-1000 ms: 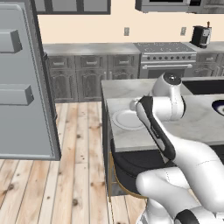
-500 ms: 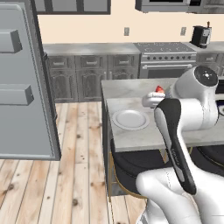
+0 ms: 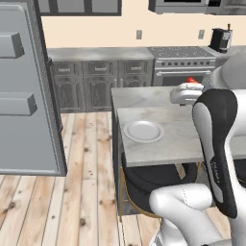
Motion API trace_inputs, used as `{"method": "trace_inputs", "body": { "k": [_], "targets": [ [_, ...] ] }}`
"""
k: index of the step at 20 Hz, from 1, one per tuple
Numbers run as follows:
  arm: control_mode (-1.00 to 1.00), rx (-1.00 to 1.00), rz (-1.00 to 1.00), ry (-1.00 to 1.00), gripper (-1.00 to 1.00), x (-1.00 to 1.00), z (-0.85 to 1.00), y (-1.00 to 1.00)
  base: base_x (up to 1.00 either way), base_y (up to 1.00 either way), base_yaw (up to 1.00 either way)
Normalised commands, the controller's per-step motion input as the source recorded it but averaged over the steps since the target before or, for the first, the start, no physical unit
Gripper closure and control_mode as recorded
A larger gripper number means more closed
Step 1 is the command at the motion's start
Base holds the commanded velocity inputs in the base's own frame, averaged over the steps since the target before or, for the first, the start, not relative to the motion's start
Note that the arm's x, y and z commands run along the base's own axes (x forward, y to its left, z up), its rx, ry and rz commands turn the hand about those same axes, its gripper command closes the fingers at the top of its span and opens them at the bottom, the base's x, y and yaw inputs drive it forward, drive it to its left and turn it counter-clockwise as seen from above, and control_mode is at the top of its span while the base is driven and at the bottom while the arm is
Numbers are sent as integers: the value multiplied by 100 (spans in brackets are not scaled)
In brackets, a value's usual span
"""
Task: Transport the fish and tomato to the fridge. Place the fish on the rack containing meat and place the tomato on the rack containing the vegetable, ensuring meats and vegetables are on different racks.
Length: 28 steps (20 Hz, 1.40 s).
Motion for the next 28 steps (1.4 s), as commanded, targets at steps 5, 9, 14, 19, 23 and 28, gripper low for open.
{"method": "trace_inputs", "body": {
  "k": [5, 9, 14, 19, 23, 28],
  "targets": [
    [-100, 0, 0, 0, 100, -13, 23, 0, 0, 0, 0],
    [-100, 0, 0, -1, 100, -42, 2, -3, 0, 0, 0],
    [-100, 0, 0, -5, 100, -63, 22, 0, 0, 0, 0],
    [-100, 0, 0, -10, 100, -68, 23, -1, 0, 0, 0],
    [100, 0, 0, -8, 100, -50, 43, 1, -11, 6, 2],
    [100, 0, 0, 0, 100, 0, 0, 0, -14, 29, 24]
  ]
}}
